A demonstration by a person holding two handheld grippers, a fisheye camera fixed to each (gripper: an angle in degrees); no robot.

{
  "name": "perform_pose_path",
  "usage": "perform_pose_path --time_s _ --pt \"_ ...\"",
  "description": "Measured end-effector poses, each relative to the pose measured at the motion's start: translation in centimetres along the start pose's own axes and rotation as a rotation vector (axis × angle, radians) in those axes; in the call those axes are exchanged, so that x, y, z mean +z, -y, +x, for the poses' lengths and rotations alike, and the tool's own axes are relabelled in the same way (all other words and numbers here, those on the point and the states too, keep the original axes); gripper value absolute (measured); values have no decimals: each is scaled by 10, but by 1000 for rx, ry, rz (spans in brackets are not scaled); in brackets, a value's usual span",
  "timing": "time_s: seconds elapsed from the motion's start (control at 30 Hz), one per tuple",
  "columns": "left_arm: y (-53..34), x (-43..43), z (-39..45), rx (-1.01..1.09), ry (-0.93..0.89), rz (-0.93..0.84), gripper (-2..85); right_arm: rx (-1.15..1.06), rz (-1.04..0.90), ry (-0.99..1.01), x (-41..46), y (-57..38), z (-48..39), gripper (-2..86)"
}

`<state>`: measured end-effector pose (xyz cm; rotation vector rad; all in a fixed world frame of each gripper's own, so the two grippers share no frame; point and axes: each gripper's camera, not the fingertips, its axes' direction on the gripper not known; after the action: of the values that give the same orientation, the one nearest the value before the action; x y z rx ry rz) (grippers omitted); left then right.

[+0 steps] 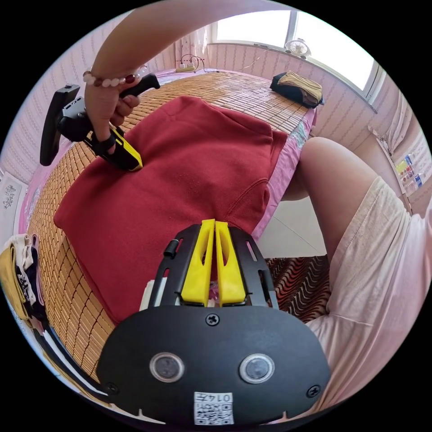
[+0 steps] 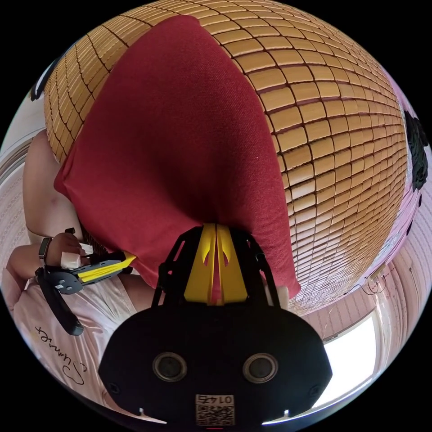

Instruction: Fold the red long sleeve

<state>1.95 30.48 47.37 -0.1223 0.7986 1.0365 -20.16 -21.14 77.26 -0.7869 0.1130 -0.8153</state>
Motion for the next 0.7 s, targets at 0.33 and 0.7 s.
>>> perform_pose_path --time_s 0.33,0.7 --pt "-18 1 -6 -38 -71 8 -10 -47 363 -195 -23 -114 4 -10" --pt "-38 12 -4 -9 -75 -11 -9 62 306 36 6 -148 91 -8"
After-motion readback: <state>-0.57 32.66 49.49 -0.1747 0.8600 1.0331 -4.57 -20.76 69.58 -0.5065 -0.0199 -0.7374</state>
